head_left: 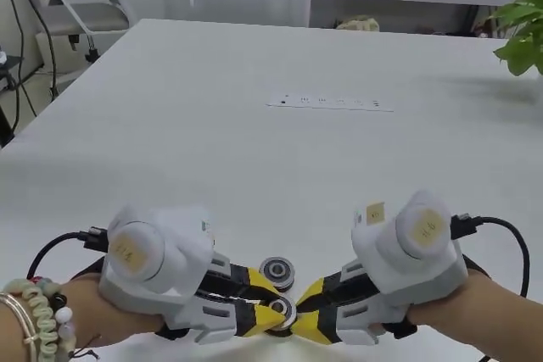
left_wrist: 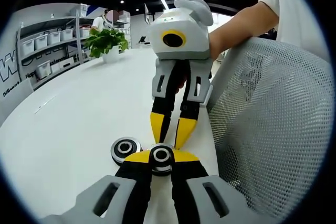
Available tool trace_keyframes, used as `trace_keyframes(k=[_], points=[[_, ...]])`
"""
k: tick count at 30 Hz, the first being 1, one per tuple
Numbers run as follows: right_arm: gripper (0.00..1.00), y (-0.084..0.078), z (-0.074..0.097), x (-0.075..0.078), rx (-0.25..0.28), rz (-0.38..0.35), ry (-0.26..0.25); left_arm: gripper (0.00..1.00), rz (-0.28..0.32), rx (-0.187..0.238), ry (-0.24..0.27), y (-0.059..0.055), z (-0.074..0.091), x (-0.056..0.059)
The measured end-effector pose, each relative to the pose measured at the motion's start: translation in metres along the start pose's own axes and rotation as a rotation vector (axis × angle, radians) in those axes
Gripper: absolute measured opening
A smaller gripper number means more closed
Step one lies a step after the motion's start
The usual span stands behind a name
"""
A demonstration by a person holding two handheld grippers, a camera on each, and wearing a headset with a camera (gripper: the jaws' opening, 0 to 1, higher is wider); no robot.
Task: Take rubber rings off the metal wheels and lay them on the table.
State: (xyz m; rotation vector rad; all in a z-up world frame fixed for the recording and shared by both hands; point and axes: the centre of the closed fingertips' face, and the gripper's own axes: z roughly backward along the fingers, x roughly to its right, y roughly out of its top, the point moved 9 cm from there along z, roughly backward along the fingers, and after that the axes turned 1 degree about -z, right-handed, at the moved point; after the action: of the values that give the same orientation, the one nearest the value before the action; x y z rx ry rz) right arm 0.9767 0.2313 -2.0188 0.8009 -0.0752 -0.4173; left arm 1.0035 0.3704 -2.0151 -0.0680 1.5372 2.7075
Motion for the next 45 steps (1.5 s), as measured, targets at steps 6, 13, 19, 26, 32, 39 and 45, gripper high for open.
trace_keyframes(k=[6,13,19,26,32,39,45], points=[[0.03,0.0,0.002,0.001,-0.025,0.031,-0.01,0.08,-0.002,-0.003,0.001,0.0,0.0,0.0],[0.0,0.002,0.003,0.004,-0.029,-0.097,-0.031,0.08,0.001,-0.006,0.001,0.0,0.0,0.0],[0.0,0.0,0.012,0.013,0.053,-0.542,-0.001,0.08,-0.011,-0.008,0.003,0.001,0.0,0.0],[0.0,0.003,0.013,0.008,0.084,-0.557,0.02,0.08,-0.017,-0.008,0.004,0.001,0.0,0.0],[0.0,0.003,0.013,0.008,0.089,-0.553,0.028,0.08,-0.016,-0.005,0.002,0.001,0.0,0.0],[0.0,0.005,0.012,0.007,0.092,-0.534,0.04,0.08,-0.013,-0.004,-0.001,0.001,0.0,0.0],[0.0,0.004,0.013,0.006,0.102,-0.525,0.054,0.08,-0.011,-0.003,-0.004,0.0,0.0,0.0]])
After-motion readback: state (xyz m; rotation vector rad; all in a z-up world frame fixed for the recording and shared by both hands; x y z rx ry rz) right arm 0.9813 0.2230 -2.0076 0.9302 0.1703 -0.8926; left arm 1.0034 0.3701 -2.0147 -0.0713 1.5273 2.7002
